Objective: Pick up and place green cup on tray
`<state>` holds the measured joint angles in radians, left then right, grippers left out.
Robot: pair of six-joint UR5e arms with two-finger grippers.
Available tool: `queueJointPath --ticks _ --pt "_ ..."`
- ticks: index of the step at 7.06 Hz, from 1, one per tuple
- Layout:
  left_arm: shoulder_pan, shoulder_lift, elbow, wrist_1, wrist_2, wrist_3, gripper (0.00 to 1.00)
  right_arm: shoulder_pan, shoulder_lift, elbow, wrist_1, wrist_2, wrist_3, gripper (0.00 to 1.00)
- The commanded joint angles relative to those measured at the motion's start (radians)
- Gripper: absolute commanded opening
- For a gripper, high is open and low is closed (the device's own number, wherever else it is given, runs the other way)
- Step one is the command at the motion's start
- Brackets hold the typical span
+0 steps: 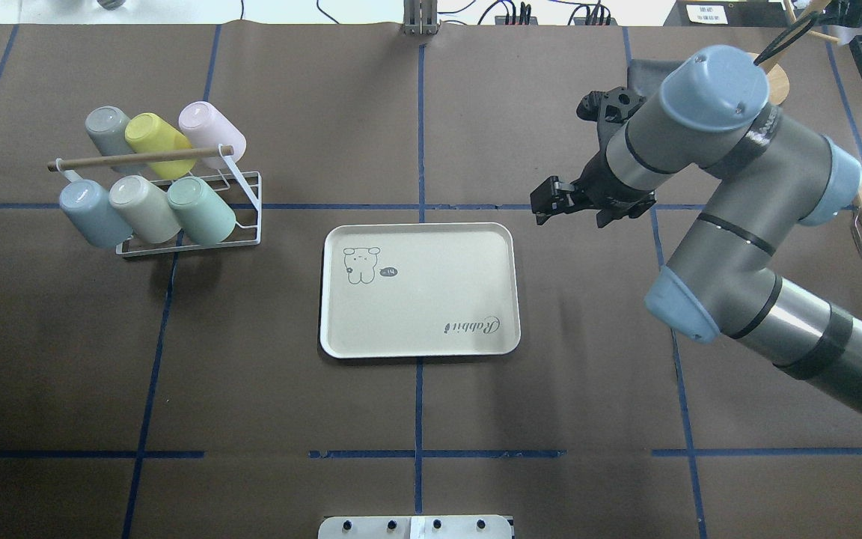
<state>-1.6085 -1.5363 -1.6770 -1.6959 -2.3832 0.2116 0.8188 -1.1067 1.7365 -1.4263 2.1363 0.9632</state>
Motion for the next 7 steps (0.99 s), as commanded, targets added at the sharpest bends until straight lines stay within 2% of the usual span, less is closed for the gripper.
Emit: queueJointPath --ticks 1,2,4,6,7 --pt "0.025 -0.062 0.014 -0.045 -0.005 -0.073 1.00 0.130 -0.008 0.001 -0.164 0.017 -0.304 1.00" --pt "0.025 -0.062 0.007 -0.059 -0.005 -0.148 1.00 0.188 -0.042 0.015 -0.207 0.019 -0.430 1.00" --pt "0.030 -0.062 0.005 -0.149 -0.005 -0.146 1.00 0.333 -0.102 0.023 -0.311 0.077 -0.724 1.00" --pt "0.100 -0.058 0.003 -0.379 -0.004 -0.251 1.00 0.460 -0.206 0.024 -0.315 0.119 -0.942 1.00" --pt "0.163 -0.061 0.002 -0.498 0.007 -0.423 1.00 0.506 -0.252 0.024 -0.315 0.119 -1.028 1.00"
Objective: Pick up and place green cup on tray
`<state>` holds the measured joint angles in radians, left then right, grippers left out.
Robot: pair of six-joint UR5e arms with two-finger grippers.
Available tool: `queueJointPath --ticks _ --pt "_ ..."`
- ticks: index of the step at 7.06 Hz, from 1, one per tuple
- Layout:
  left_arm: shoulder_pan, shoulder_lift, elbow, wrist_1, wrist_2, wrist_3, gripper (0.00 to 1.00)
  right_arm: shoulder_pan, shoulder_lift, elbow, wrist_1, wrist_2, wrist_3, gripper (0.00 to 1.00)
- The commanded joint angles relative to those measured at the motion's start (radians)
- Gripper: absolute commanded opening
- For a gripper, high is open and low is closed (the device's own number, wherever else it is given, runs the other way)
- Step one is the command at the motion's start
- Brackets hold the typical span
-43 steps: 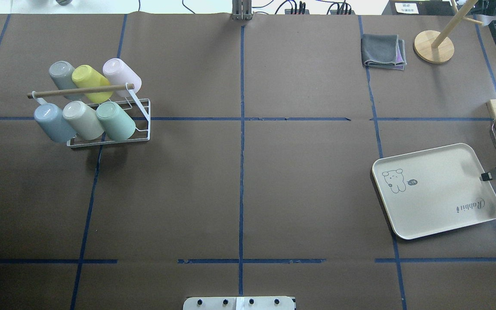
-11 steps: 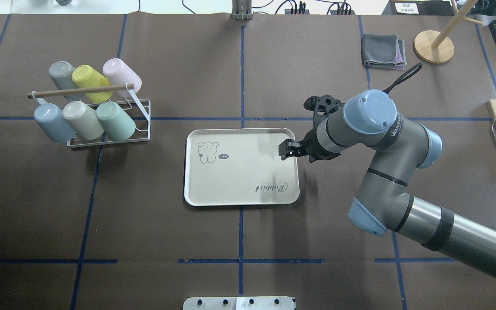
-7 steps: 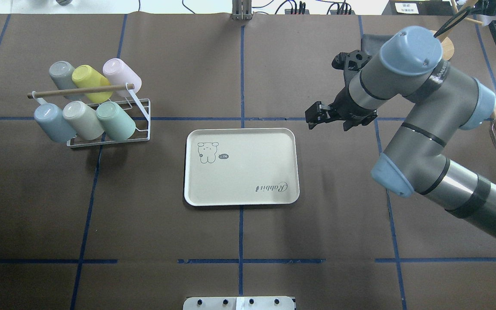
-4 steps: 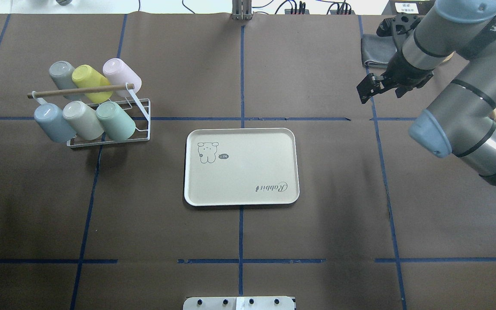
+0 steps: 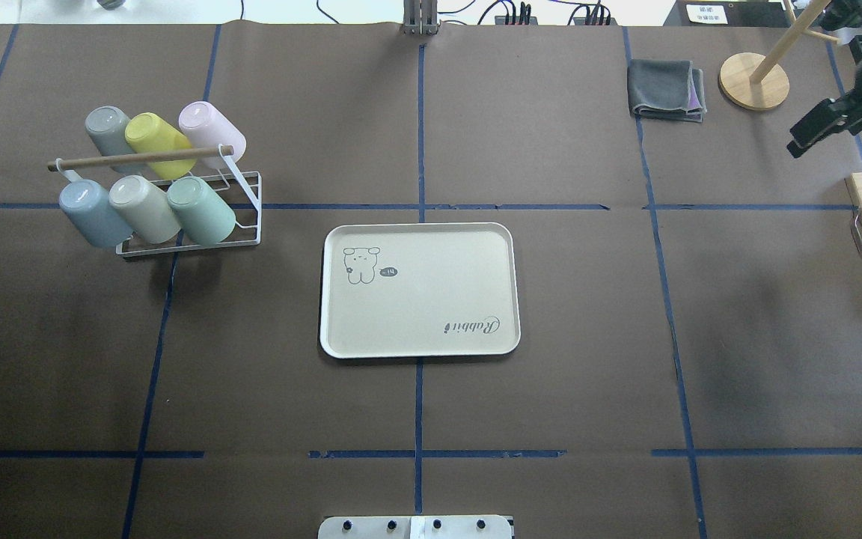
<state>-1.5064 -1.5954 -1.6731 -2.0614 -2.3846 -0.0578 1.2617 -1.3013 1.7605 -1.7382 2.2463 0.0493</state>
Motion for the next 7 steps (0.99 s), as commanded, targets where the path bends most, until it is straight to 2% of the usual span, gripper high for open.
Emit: queueJointPath --ticks 1,3,5,7 --pt "0.119 -0.011 -0.016 -0.226 0.078 -0.327 1.00 0.090 -0.100 0.008 0.002 0.009 -0.167 1.00" --pt "0.320 -0.012 -0.153 -0.250 0.372 -0.582 1.00 0.088 -0.118 0.019 0.003 0.009 -0.167 1.00" --pt "0.429 -0.012 -0.253 -0.226 0.528 -0.718 1.00 0.090 -0.122 0.020 0.005 0.009 -0.167 1.00" --pt "0.567 -0.018 -0.395 -0.076 0.681 -0.793 1.00 0.088 -0.124 0.022 0.005 0.010 -0.164 1.00"
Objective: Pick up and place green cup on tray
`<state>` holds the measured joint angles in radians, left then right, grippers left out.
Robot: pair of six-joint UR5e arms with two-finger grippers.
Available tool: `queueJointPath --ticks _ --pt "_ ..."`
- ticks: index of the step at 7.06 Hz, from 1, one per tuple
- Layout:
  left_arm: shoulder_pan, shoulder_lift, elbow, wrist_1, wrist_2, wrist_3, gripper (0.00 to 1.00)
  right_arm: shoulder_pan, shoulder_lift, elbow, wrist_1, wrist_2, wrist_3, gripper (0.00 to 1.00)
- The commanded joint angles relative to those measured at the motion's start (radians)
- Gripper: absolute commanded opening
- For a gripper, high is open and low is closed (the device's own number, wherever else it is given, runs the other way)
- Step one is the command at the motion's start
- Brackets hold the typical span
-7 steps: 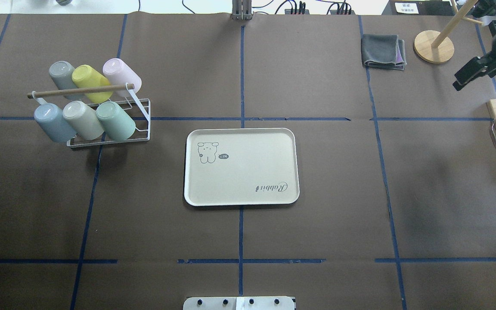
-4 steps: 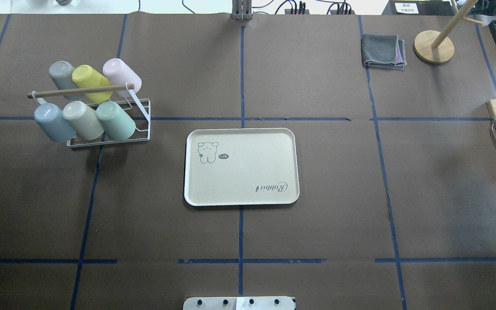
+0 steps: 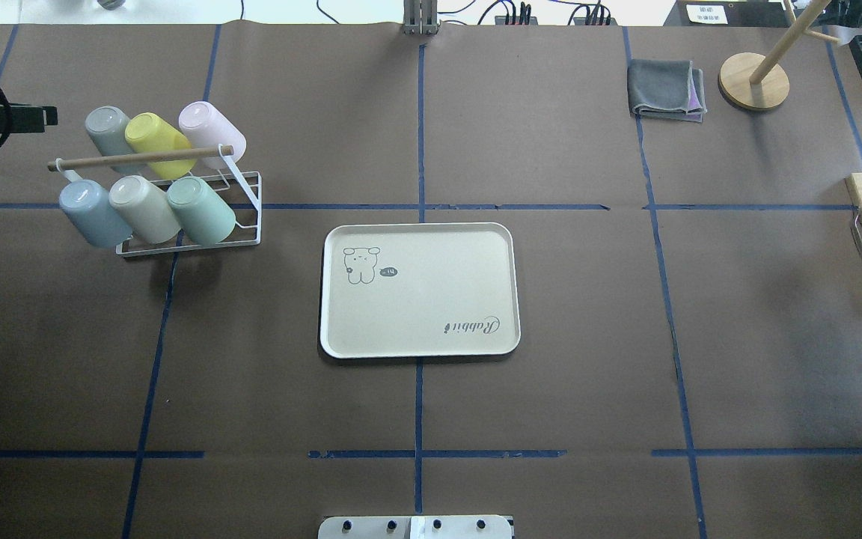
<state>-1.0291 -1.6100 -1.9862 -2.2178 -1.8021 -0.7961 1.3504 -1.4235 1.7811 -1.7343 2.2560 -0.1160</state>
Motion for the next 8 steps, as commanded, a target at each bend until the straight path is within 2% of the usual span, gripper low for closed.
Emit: queueJointPath --ticks 1,2,3,5,6,7,8 --pt "0.206 -0.016 -0.094 0.092 0.228 -0.122 1.00 0.000 -0.002 0.004 0.001 0.001 0.002 1.00" --pt "0.306 -0.039 -0.091 0.101 0.333 -0.150 1.00 0.000 -0.002 0.003 -0.001 -0.001 0.003 1.00" --pt "0.313 -0.048 -0.094 0.099 0.343 -0.152 1.00 0.000 -0.002 0.004 -0.001 0.000 0.003 1.00" --pt "0.325 -0.080 -0.094 0.105 0.340 -0.153 1.00 0.000 -0.002 0.006 -0.001 0.001 0.004 1.00" --pt "0.325 -0.094 -0.097 0.200 0.328 -0.191 1.00 0.000 -0.009 0.007 0.001 0.004 0.004 1.00" --pt "0.323 -0.134 -0.105 0.328 0.249 -0.193 1.00 0.000 -0.011 0.009 0.001 0.019 0.007 1.00" --pt "0.325 -0.140 -0.127 0.370 0.231 -0.193 1.00 0.000 -0.011 0.009 0.001 0.019 0.007 1.00"
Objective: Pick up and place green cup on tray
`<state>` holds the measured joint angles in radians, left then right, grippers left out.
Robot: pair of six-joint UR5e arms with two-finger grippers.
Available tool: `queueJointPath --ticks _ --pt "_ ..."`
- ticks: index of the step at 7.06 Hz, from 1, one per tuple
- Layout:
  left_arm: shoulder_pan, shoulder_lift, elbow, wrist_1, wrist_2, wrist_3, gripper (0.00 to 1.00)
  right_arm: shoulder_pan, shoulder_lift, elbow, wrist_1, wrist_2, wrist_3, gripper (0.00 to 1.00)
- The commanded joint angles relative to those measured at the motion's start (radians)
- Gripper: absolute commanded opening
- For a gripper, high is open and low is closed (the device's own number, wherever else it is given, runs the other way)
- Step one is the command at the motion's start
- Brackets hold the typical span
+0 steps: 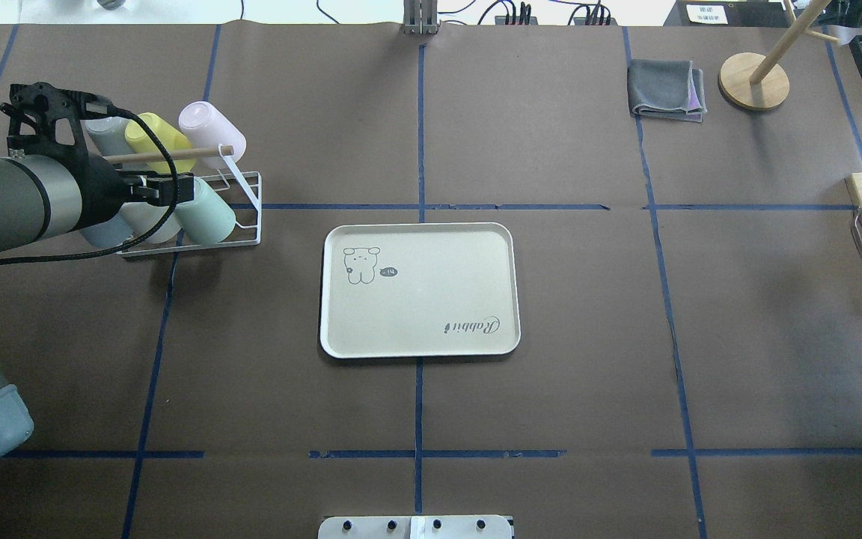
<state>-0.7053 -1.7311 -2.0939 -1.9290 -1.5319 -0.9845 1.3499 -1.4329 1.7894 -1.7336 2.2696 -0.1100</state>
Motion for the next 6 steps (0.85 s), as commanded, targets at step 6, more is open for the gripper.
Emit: queueJointPath --ticks 6 --pt "0.001 -0.102 -0.021 0.215 -0.099 0.061 1.00 0.000 -0.014 0.021 0.000 0.007 0.004 1.00"
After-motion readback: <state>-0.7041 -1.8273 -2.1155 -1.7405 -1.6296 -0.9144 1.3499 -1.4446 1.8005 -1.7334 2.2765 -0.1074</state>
